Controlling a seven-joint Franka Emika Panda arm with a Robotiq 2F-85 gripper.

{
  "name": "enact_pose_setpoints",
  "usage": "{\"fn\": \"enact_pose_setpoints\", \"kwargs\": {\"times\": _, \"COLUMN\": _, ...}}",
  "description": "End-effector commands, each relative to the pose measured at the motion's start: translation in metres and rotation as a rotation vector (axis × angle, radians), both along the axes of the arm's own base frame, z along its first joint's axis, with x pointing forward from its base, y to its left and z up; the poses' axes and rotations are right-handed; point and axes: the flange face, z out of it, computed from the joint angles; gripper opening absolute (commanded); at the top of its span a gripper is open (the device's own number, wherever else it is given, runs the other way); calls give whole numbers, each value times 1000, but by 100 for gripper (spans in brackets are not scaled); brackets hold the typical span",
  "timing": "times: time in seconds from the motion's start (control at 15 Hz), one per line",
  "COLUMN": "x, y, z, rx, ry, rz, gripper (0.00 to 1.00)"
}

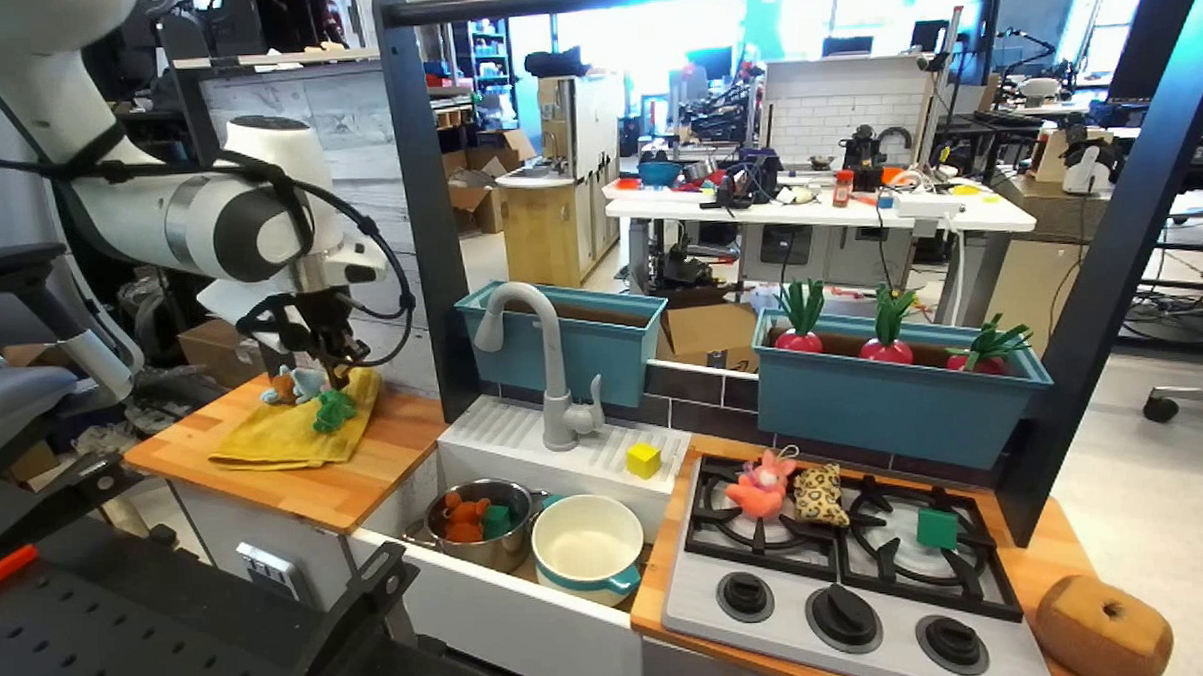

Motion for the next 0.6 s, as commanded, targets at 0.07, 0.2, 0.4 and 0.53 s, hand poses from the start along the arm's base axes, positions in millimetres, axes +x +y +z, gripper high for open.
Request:
{"fn": "enact_pose_setpoints", "kwargs": {"times": 0.07, "x": -6, "y": -12, "z": 29, "rx": -32, "ry": 90, "rz": -77, "gripper": 37}}
{"fn": "enact_pose_setpoints", "kwargs": {"times": 0.2, "x": -4, "y": -11, "z": 25, "rx": -33, "ry": 94, "rz": -66, "gripper": 42}}
{"fn": "enact_pose_setpoints", "kwargs": {"times": 0.4, "x": -4, "y": -10, "z": 9, "rx": -53, "ry": 91, "rz": -52, "gripper": 63}}
{"fn": "enact_pose_setpoints", "kwargs": {"times": 0.53, "x": -5, "y": -8, "z": -5, "rx": -58, "ry": 86, "rz": -34, "gripper": 76}}
